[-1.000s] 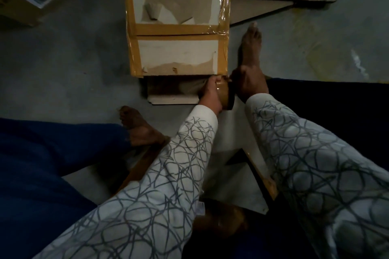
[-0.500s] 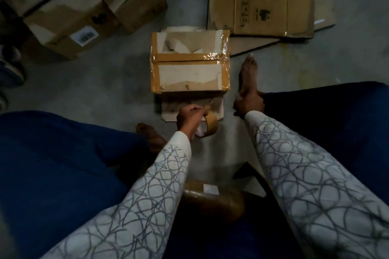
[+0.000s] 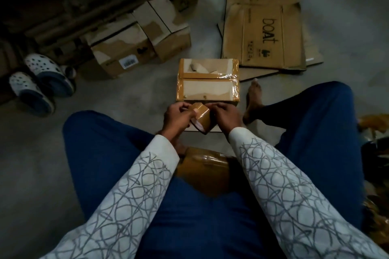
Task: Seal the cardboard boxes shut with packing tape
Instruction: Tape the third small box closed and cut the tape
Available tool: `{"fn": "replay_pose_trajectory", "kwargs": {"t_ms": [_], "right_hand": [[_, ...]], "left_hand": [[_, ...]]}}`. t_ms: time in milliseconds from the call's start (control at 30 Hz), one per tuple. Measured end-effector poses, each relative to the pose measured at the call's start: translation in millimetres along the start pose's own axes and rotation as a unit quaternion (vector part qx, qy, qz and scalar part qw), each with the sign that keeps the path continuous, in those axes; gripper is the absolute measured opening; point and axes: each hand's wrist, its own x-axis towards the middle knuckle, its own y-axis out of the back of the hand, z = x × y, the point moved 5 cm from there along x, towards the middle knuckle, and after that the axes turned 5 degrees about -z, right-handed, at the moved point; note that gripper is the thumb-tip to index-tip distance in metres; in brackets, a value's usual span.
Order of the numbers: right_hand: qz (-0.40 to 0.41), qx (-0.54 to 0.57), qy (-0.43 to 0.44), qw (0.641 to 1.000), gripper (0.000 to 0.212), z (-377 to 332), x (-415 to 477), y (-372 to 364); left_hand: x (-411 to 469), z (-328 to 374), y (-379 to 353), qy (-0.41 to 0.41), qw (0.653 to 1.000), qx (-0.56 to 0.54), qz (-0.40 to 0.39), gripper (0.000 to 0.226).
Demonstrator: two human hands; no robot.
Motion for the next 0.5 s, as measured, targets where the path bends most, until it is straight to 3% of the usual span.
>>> {"fn": "replay_pose_trajectory", "kwargs": {"t_ms": [67, 233, 400, 500], "right_hand": [[-0.011, -0.008, 0.038, 0.999, 0.023, -7.5, -11.2, 0.4], [0.065, -0.032, 0.138, 0.988, 0.019, -21.7, -56.2, 22.7], [0.063, 0.066, 0.118, 0.989, 0.016, -17.0, -71.5, 32.3], [0.054, 0.077, 0.092, 0.991, 0.040, -9.0, -69.0, 30.7]], "left_hand": [[-12.2, 3.4, 8.5, -0.017, 0.999, -0.048, 0.004, 0.016], [-46.8, 27.3, 8.7, -0.143, 0.990, 0.010, 0.004, 0.018], [-62.5, 39.1, -18.0, -0.175, 0.983, 0.004, -0.053, 0.017], [-61.3, 43.2, -21.2, -0.176, 0.984, -0.017, -0.035, 0.016]]}}
